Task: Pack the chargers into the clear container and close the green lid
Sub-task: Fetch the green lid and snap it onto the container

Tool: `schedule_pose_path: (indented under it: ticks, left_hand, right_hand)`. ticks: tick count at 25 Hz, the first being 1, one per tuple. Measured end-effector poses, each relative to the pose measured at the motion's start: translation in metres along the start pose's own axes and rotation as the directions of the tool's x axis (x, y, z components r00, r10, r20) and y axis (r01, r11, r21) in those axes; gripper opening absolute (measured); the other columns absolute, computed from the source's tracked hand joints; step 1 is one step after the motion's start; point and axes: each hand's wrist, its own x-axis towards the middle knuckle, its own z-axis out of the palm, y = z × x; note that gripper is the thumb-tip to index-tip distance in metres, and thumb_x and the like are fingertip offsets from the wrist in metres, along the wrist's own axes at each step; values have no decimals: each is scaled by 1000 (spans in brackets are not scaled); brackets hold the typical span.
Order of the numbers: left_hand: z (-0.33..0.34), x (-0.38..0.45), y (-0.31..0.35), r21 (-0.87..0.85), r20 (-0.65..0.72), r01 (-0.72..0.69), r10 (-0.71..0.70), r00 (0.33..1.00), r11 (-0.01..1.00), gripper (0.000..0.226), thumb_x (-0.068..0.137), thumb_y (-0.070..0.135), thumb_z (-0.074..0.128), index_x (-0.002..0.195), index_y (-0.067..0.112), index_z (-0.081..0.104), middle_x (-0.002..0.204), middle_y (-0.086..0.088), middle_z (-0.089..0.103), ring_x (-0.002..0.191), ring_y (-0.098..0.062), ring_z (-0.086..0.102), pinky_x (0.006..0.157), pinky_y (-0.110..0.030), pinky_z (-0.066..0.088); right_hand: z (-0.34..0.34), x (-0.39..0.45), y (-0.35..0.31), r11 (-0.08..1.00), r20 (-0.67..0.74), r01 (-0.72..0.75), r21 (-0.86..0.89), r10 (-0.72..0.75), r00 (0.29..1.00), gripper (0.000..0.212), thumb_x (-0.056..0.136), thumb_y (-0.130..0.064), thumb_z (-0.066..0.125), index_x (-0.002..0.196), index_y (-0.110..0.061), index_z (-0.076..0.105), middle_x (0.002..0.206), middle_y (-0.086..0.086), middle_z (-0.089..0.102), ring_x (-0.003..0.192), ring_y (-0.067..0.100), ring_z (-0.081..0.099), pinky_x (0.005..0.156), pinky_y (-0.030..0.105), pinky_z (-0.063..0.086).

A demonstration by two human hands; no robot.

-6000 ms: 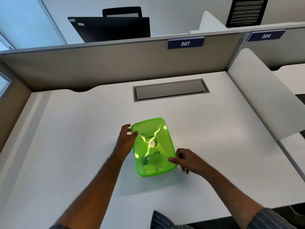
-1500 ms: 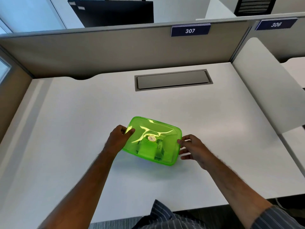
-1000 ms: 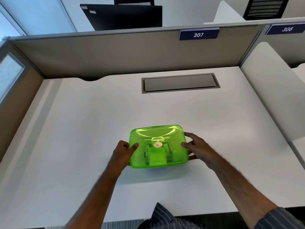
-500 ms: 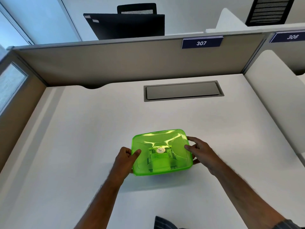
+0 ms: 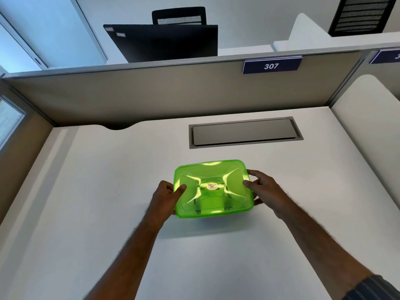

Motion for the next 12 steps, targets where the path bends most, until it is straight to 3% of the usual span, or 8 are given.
schedule_pose_path:
  ticks: [3, 7, 12]
  left_hand:
    - [2, 24, 14, 6, -12, -18, 18, 1000, 1000, 39, 88, 45, 76, 92, 15, 51, 84, -1, 53, 74, -19, 60, 57, -44, 64]
    - [6, 59, 28, 17, -31, -17, 17, 999, 1000, 39, 87, 45, 76, 94, 15, 52, 84, -1, 53, 76, -20, 60, 62, -54, 65]
    - [15, 92, 43, 40, -40, -50, 51, 998, 998, 35, 87, 43, 77, 94, 17, 53, 83, 0, 54, 77, -20, 61, 61, -53, 65]
  right_hand:
    - [-1, 25, -12, 1000, -2, 15, 2, -15, 1000, 31, 95, -24, 68, 119, -42, 63, 82, 4, 57, 64, 14, 66, 57, 34, 60]
    - [-3, 59, -25, 1000, -7, 28, 3, -28, 1000, 32, 95, -22, 67, 120, -40, 62, 79, 3, 59, 59, 9, 67, 56, 35, 61]
    - [-7, 92, -35, 1000, -34, 24, 8, -24, 999, 38, 95, -21, 67, 131, -31, 61, 82, 6, 58, 72, 22, 66, 65, 43, 61]
